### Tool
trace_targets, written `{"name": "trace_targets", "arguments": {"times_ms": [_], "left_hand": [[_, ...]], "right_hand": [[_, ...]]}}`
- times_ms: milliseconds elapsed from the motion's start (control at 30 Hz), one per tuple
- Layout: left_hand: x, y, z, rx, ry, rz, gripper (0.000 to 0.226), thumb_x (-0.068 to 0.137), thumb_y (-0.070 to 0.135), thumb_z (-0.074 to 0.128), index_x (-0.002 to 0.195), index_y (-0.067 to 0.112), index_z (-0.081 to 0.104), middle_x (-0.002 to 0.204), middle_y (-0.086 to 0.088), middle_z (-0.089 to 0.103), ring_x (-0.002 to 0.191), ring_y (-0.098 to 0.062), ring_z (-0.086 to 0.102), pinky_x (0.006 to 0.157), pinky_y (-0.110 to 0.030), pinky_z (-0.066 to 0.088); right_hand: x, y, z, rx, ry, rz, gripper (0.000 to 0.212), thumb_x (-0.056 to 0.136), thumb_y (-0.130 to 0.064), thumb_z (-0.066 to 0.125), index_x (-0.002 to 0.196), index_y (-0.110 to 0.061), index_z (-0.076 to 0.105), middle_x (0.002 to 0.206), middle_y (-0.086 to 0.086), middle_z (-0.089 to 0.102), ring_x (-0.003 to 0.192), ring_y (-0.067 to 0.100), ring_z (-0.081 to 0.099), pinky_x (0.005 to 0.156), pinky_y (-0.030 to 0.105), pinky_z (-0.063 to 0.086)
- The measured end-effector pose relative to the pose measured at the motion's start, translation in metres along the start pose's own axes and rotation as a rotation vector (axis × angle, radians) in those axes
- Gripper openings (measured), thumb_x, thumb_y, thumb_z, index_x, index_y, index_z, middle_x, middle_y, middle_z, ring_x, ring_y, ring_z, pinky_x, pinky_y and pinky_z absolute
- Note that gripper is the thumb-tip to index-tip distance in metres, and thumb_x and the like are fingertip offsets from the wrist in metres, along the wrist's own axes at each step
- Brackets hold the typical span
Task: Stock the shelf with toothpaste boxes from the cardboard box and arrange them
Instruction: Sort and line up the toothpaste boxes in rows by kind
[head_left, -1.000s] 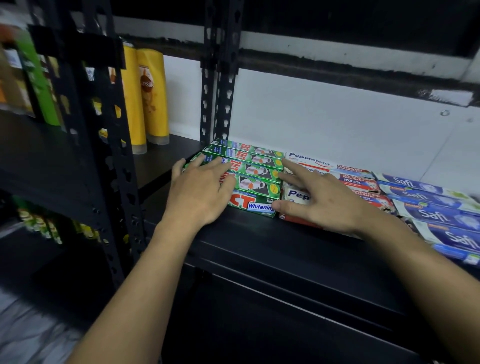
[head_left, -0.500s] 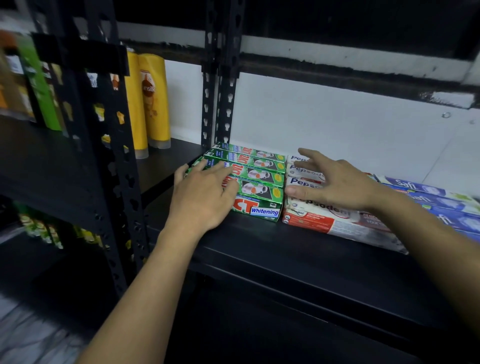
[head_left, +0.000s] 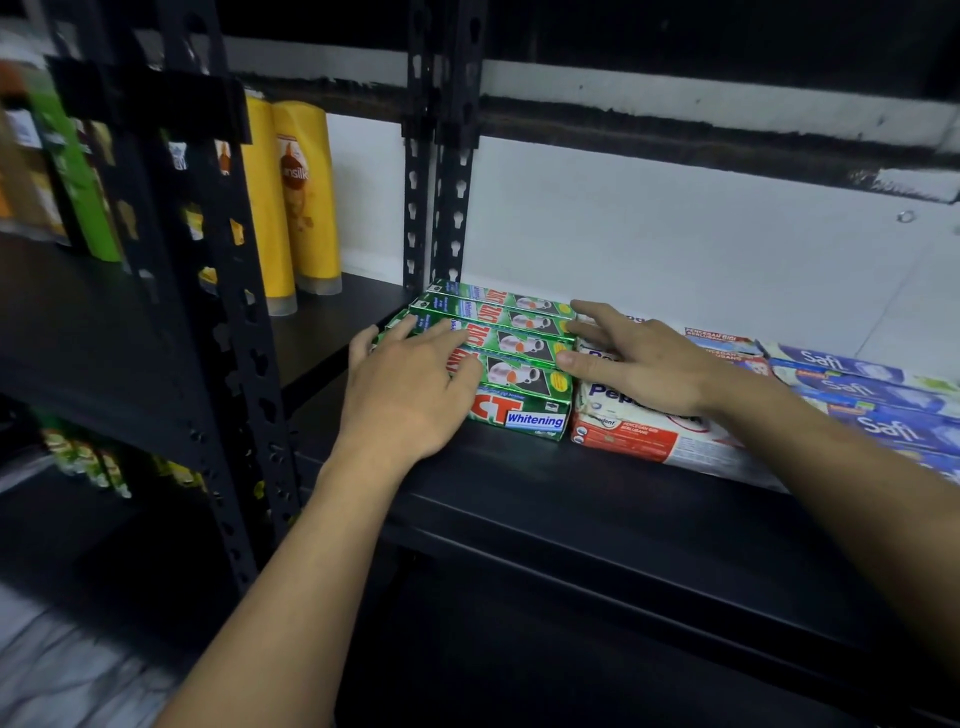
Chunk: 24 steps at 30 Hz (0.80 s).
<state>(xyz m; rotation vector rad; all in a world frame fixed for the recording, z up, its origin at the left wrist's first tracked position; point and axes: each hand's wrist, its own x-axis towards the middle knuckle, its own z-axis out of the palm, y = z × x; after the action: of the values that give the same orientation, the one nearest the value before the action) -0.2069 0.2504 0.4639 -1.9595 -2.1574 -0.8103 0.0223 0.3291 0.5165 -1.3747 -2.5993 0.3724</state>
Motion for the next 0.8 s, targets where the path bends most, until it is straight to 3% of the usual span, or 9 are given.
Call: {"name": "trace_targets", "arguments": {"times_ms": [567,800], "left_hand": [[-0.0005,0.0013,-0.0014,0.005,-0.002,-0.006,0.048,0.101,0.049,0.028,0.143,0.035,0.047,0.155,0.011,0.039,0.146,-0.014,0.025,0.120,-0.045,0.009],[-0.0009,0.0019,-0.0012,0.003,-0.004,-0.006,0.048,0.100,0.049,0.028,0.143,0.035,0.047,0.155,0.012,0.039,0.146,-0.014,0.025,0.120,-0.044,0.009]], "right_hand": [[0.0046,0.0029,0.0044,0.016,-0.030,-0.022,0.085,0.081,-0.080,0.026,0.153,-0.045,-0.004,0.156,-0.021,0.027,0.141,0.020,0.038,0.120,0.042,0.022],[0.0026,0.0035,0.0011,0.108,0.023,-0.014,0.082,0.084,-0.075,0.036,0.152,-0.049,-0.002,0.154,-0.020,0.033,0.132,0.016,0.048,0.113,0.037,0.032]]}}
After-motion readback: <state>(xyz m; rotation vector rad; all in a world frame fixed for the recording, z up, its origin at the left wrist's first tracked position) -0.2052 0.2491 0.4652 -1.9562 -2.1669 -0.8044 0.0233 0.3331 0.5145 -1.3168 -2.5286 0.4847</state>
